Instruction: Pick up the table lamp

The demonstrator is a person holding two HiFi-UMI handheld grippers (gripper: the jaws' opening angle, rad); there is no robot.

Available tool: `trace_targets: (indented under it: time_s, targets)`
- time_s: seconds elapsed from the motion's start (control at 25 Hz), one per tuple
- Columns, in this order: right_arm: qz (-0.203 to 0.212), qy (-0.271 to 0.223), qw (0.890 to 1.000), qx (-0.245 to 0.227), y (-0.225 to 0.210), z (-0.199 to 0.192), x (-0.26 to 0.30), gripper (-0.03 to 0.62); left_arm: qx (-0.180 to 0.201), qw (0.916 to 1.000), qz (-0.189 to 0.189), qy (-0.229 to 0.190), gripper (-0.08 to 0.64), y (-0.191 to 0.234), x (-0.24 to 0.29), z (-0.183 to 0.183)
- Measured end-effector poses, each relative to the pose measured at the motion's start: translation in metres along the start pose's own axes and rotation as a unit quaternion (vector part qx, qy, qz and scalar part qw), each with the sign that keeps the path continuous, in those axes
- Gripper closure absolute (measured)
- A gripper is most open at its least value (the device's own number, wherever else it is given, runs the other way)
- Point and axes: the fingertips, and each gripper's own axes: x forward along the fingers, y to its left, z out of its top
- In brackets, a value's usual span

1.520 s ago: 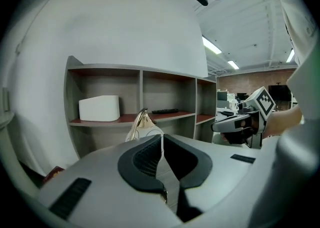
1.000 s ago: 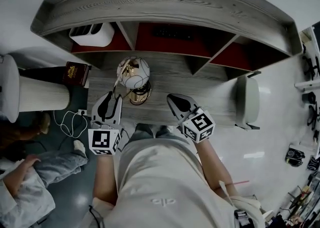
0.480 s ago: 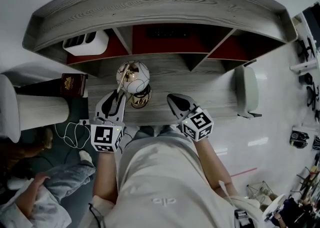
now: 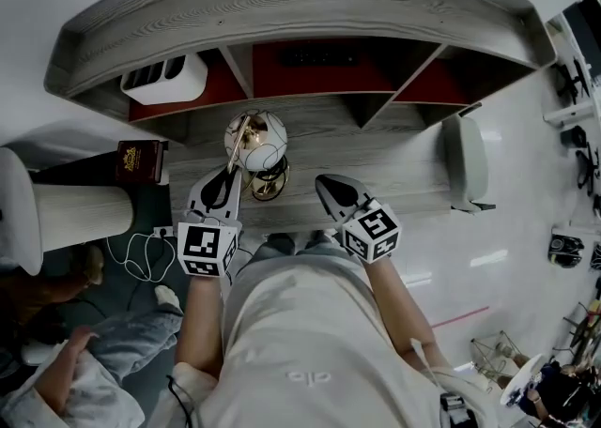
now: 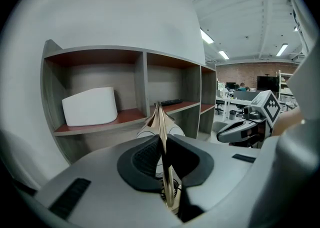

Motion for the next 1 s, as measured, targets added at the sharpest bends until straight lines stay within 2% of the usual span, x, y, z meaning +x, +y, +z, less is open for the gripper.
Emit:
trace_targets:
  time_s: [0.28, 0.48, 1.0]
  targets:
    - [0.002, 0.004, 1.000, 0.003, 0.005, -0.008, 0.008, 0.561, -0.010, 0.9999, -0.002, -0.006, 0.518, 0.004, -0.005, -0.002]
    - [0.002, 0.010, 1.000, 0.004, 0.001, -0.022, 0.019, 0.561, -0.055, 0.9983, 0.002, -0.021, 0.522, 0.018, -0.013, -0.006]
    - [0.019, 0.008, 1.000, -0.011, 0.003, -0.055, 0.066, 0.560, -0.073, 0.9968, -0.006, -0.034, 0.522, 0.048, -0.025, -0.011]
